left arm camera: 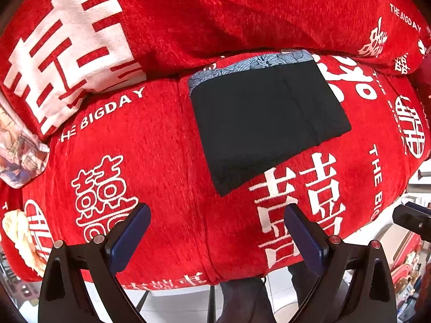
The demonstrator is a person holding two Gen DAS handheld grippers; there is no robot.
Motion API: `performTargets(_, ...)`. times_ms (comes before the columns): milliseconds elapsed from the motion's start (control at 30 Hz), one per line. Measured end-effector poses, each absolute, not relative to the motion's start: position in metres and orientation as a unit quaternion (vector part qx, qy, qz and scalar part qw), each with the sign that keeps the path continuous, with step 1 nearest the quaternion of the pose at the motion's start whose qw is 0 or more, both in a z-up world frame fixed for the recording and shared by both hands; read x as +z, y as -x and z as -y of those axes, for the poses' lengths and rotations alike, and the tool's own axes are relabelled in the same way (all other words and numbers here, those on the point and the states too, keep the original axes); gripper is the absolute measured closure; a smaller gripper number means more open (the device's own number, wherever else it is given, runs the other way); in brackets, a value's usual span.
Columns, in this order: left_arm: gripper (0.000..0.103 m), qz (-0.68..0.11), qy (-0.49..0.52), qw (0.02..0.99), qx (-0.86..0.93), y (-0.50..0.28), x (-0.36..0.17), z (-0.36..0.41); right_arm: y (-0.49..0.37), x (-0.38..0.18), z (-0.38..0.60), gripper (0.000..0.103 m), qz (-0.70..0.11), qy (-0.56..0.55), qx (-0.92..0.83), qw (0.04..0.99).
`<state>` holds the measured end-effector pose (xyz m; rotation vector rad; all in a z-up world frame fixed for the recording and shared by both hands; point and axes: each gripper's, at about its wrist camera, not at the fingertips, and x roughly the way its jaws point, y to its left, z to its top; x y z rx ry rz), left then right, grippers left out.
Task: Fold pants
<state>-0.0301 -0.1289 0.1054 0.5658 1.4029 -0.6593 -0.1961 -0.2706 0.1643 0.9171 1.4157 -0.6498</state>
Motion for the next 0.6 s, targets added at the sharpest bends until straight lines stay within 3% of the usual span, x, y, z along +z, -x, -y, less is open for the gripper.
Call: performTargets(600,0.004,-0.654,-0.149,0.706,-0.229,-0.018,0.045,0.149,0.184,0.118,0.359,0.0,-0.644,-0.364,-0.207,0.64)
